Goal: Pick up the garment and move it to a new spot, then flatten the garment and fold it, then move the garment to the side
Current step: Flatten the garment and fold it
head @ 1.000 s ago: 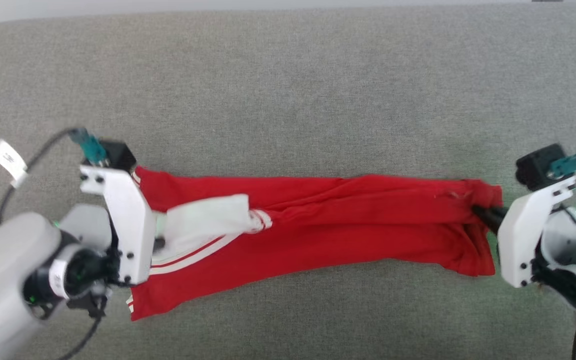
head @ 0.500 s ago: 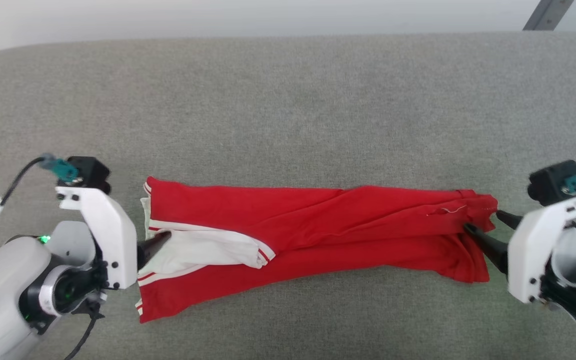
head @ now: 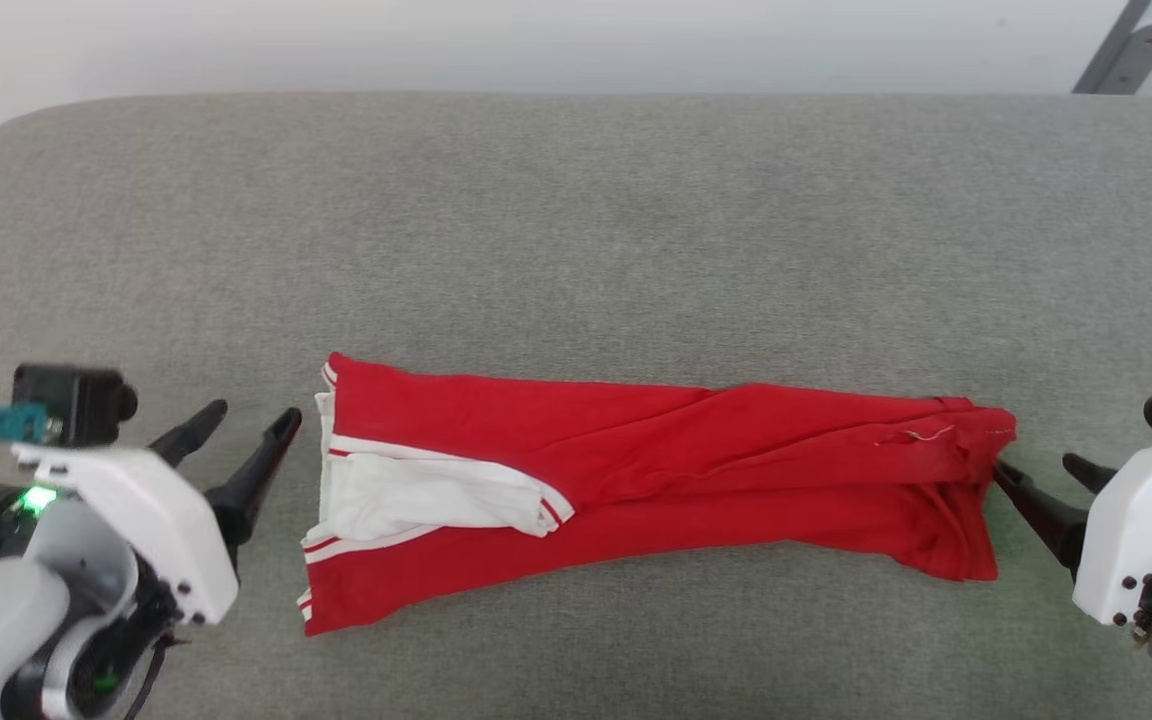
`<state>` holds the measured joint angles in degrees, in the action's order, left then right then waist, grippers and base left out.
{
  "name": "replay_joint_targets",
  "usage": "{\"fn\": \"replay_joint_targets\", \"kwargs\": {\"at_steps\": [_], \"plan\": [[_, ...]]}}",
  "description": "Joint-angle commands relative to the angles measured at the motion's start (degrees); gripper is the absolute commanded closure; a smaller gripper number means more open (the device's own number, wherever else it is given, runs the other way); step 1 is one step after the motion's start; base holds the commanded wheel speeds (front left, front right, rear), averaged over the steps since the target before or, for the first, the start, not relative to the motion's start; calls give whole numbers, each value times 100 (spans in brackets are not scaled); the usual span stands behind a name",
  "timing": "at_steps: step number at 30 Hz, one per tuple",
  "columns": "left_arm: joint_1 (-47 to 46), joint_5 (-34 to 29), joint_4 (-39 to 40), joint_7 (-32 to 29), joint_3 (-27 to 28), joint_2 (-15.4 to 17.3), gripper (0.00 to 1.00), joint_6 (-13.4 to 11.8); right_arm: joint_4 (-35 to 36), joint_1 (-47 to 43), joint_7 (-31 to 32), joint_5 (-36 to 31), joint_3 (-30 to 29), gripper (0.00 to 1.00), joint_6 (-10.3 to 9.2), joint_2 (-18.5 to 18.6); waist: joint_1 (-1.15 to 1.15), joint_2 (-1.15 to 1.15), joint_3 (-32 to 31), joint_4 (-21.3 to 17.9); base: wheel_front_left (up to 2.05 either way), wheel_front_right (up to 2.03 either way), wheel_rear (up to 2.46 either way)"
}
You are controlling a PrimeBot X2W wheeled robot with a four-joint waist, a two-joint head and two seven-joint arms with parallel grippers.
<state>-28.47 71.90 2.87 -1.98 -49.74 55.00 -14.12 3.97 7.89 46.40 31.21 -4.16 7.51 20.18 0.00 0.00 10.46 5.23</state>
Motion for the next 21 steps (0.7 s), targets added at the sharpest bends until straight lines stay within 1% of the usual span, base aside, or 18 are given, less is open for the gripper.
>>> {"fn": "replay_joint_targets", "kwargs": {"at_steps": [1,2,6,8,10,13,14,15,19,21], "plan": [[118,-93,31,186,40,41,0,-4,-83,56,7,9,-41,0,-3,-27,0,0,10,43,0,0,0],[207,-84,23,369,88,23,0,-43,-187,107,2,-19,-39,0,-3,5,0,0,17,77,0,0,0],[496,-242,26,1014,167,7,0,-21,-638,295,-17,16,-16,0,-3,34,0,0,64,222,0,0,0],[649,-217,-14,1253,222,-18,0,-35,-897,422,-50,-29,54,0,-3,140,0,0,91,310,0,0,0],[789,-156,-49,1430,303,-53,0,-40,-1174,541,-11,52,163,0,-3,163,0,0,117,392,0,0,0],[990,-59,-83,1576,428,-165,0,-53,-1607,730,10,160,328,0,-3,281,0,0,162,516,0,0,0],[990,-59,-83,1576,428,-165,0,-53,-1607,730,10,160,328,0,-3,281,0,0,162,516,0,0,0],[1066,-28,-93,1609,471,-201,0,-33,-1760,789,33,202,405,0,-3,297,0,0,175,551,0,0,0],[1337,35,-171,1689,687,-346,0,32,-2393,976,143,450,744,0,-3,261,0,0,214,688,0,0,0],[1469,-3,-220,1710,811,-431,0,44,-2703,1041,275,578,919,0,-2,180,0,0,219,733,0,0,0]]}}
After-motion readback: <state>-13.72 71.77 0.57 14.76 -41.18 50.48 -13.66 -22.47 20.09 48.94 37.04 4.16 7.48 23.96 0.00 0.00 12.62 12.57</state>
